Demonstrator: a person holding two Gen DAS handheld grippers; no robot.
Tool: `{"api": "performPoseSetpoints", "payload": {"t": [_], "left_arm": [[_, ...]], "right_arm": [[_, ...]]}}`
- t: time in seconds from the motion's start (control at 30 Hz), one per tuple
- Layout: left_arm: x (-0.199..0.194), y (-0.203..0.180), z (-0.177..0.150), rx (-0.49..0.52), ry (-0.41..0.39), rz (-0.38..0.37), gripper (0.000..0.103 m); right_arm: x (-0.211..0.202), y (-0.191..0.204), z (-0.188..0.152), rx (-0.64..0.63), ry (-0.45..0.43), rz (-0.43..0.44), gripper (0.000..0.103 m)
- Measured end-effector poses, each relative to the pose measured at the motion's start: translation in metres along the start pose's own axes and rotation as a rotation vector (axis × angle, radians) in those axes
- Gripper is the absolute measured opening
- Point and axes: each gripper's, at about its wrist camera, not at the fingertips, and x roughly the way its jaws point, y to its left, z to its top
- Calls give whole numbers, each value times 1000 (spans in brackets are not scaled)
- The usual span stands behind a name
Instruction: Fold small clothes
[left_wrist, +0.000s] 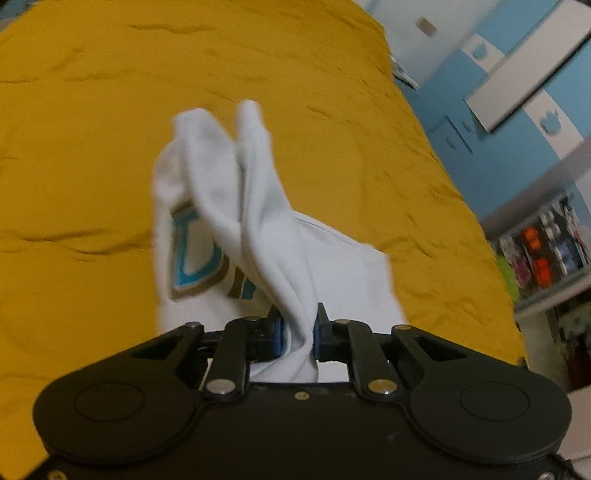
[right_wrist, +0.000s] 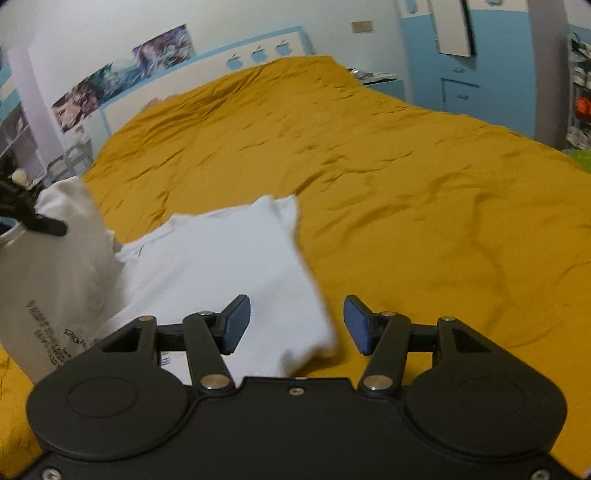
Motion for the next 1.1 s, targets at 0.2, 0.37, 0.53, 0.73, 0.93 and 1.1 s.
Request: {"api": "performPoseSetpoints", "payload": {"t": [0.2, 0.37, 0.53, 0.73, 0.93, 1.1], "left_arm": [[83, -66, -16, 10, 118, -107, 18], [58, -75, -26, 65, 61, -151, 22], [4, -28, -38, 89, -53, 3, 36], [-4, 56, -76, -13, -65, 118, 36], [18, 94, -86, -127, -65, 63, 41], [32, 90, -79, -146, -71, 30, 47]], "right_arm": [[-14, -32, 3, 28, -18, -42, 57], [-15, -38, 10, 7, -24, -39, 57], [-2, -34, 25, 27, -19, 84, 57], [54, -6, 61, -11, 36, 283, 57], [130, 13, 80, 68, 186, 358, 57], [172, 25, 81, 91, 281, 367, 57]]}}
